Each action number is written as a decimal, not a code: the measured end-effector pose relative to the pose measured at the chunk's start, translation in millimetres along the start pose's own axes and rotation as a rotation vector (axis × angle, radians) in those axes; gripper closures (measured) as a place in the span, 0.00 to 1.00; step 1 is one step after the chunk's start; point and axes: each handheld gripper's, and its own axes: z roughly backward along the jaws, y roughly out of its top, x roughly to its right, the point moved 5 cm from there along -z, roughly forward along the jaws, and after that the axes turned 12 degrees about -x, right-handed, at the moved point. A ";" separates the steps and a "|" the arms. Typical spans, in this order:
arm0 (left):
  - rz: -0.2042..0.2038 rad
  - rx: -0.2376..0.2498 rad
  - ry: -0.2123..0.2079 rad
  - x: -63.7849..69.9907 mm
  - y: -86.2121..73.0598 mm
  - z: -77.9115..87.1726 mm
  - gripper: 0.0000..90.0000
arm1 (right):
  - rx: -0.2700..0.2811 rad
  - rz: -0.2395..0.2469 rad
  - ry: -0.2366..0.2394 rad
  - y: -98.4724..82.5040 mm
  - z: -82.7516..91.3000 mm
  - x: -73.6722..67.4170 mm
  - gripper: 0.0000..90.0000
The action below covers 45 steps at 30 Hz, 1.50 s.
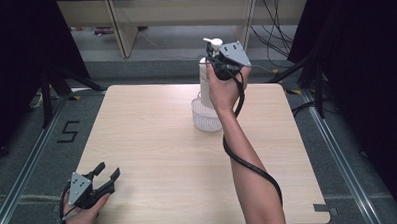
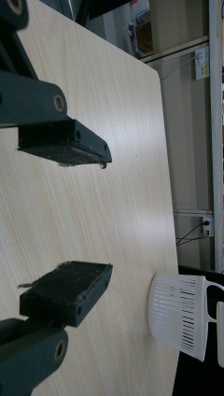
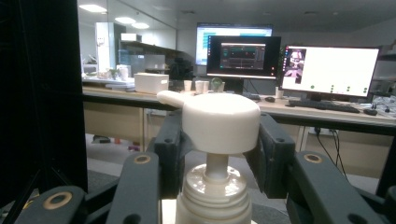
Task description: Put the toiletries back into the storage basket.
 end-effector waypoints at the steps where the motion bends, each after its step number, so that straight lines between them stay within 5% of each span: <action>1: 0.000 0.001 0.000 0.0 0.0 0.0 0.44 | 0.000 -0.004 0.001 -0.6 -0.9 0.2 0.67; 45: -0.011 -0.011 0.002 0.1 -0.2 0.9 0.44 | -0.054 -0.016 0.019 -28.3 -14.1 -4.3 0.67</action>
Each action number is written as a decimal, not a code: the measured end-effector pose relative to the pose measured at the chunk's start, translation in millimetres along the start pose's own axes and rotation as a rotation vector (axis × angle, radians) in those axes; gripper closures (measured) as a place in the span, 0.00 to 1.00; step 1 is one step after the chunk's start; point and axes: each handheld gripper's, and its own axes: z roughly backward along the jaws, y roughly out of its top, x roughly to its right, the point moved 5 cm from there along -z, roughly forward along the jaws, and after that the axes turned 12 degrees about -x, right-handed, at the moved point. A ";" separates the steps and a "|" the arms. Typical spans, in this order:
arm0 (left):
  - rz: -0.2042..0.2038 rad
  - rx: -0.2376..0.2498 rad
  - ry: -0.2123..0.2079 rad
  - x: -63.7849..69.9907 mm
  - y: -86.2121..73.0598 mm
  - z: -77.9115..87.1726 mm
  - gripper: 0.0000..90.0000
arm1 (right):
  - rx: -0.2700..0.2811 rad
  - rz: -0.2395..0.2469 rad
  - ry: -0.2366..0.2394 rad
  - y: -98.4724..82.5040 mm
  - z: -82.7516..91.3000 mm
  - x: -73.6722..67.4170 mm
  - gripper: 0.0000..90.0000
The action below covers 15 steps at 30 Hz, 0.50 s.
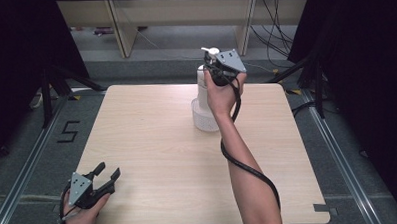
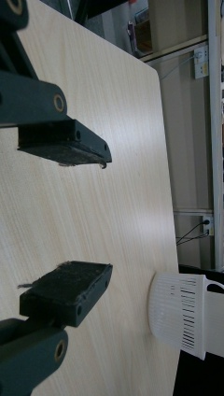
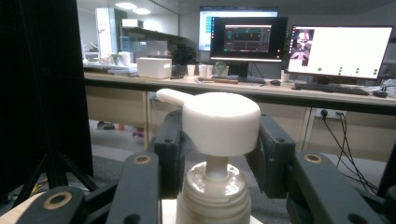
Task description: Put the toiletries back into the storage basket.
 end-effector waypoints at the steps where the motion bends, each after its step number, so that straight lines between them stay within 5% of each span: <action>1: 0.001 0.003 0.000 0.1 0.1 -0.2 0.44 | -0.006 -0.006 -0.001 -1.2 0.3 -0.4 0.67; 15: 0.000 0.000 -0.001 0.2 0.0 0.0 0.44 | -0.014 -0.020 0.007 -10.3 -0.5 -2.2 0.67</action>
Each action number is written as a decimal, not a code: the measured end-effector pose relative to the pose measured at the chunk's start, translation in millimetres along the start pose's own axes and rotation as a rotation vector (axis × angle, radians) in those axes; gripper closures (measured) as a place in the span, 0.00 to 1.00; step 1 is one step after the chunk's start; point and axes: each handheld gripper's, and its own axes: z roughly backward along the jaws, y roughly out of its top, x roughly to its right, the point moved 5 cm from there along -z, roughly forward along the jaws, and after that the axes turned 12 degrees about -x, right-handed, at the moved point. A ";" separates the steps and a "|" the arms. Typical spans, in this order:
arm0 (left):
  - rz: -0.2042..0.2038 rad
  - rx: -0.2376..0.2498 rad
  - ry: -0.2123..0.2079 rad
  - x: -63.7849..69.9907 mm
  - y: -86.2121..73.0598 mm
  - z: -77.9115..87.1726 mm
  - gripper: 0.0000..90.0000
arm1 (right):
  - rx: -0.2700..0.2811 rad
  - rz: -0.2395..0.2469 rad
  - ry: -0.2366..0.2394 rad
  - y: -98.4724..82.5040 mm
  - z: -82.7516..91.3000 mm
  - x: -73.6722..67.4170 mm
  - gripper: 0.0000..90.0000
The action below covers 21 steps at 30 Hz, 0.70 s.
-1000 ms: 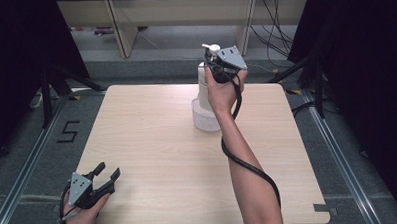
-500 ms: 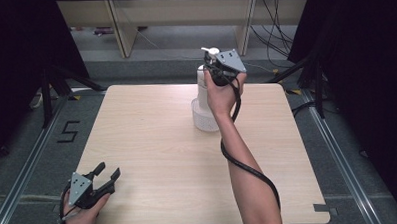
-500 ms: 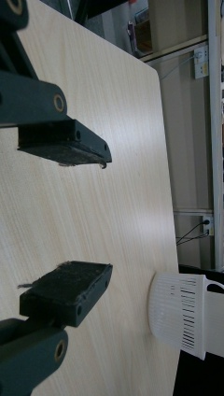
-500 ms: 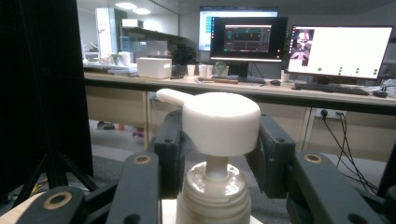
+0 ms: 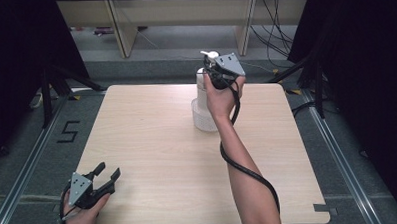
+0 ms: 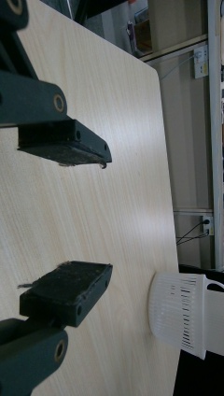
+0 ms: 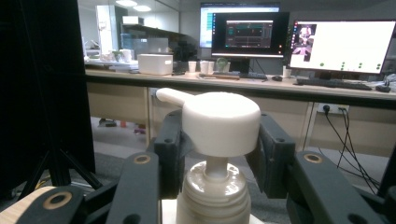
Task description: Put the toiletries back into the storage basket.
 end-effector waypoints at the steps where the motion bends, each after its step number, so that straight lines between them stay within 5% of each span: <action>1: 0.000 0.000 0.000 -0.1 0.0 0.1 0.44 | -0.004 0.015 -0.004 -1.6 0.0 1.0 0.67; 21: -0.001 0.001 -0.001 0.1 0.0 0.0 0.44 | -0.016 0.001 0.003 -12.7 0.4 -1.1 0.67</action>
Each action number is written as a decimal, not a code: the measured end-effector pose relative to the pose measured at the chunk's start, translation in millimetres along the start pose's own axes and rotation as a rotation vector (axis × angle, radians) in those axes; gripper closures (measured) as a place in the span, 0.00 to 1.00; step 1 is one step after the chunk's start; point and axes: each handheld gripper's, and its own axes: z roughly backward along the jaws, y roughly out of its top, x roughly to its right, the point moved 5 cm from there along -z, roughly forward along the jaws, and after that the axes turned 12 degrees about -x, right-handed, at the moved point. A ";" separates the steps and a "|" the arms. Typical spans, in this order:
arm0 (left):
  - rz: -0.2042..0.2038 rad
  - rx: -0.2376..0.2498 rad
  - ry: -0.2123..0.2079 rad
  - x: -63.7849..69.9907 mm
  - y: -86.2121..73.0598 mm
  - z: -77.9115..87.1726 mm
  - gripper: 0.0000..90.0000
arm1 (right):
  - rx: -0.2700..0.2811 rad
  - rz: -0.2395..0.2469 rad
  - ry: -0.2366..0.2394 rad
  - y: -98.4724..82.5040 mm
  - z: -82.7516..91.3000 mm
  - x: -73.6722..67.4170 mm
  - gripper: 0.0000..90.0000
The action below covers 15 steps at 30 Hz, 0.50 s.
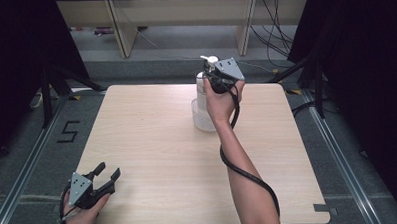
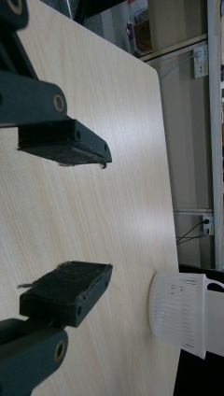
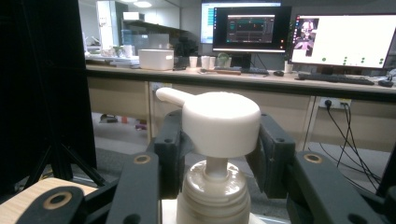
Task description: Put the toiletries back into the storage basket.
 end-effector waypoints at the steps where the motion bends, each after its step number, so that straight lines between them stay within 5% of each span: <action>1: 0.000 0.000 0.000 0.0 0.0 0.0 0.44 | -0.001 0.018 -0.002 -0.9 0.0 0.8 0.67; 15: -0.001 0.000 0.000 0.1 0.0 0.0 0.44 | -0.022 0.001 0.003 -13.8 -2.2 -0.3 0.67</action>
